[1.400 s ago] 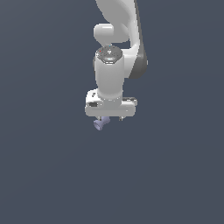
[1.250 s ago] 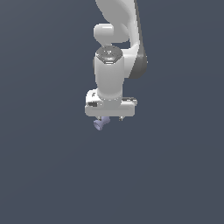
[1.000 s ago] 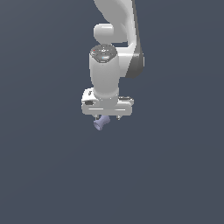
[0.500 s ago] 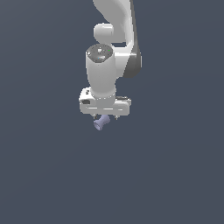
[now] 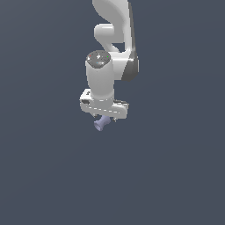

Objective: Pick up the object and move it to a goal position.

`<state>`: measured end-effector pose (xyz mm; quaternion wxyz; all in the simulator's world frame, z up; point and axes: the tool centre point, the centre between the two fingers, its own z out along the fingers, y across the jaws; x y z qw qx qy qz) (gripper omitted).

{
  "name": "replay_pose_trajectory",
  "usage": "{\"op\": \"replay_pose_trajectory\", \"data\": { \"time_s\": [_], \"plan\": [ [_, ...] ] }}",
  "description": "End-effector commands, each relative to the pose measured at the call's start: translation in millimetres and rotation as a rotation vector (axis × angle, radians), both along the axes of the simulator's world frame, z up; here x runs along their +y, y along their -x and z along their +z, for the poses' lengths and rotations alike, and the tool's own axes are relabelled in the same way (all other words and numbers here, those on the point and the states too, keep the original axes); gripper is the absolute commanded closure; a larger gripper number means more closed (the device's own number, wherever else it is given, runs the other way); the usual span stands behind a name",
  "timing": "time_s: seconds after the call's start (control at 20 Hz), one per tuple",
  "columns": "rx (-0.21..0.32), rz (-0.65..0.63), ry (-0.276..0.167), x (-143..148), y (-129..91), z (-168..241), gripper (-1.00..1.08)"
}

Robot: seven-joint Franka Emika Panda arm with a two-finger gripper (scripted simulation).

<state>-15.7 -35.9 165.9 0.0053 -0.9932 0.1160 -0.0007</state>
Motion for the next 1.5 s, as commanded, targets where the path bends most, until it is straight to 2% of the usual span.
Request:
{"op": "replay_pose_trajectory", "data": {
  "time_s": [0.0,0.4,0.7,1.05,1.45],
  "plan": [
    [0.001,-0.061,0.000,-3,6,-9,-0.92],
    [0.004,-0.291,0.004,-15,32,-39,-0.92],
    [0.005,-0.408,0.007,-21,47,-53,-0.92],
    [0.005,-0.471,0.010,-24,55,-60,-0.92],
    [0.005,-0.470,0.010,-24,55,-69,-0.92]
  ]
}}
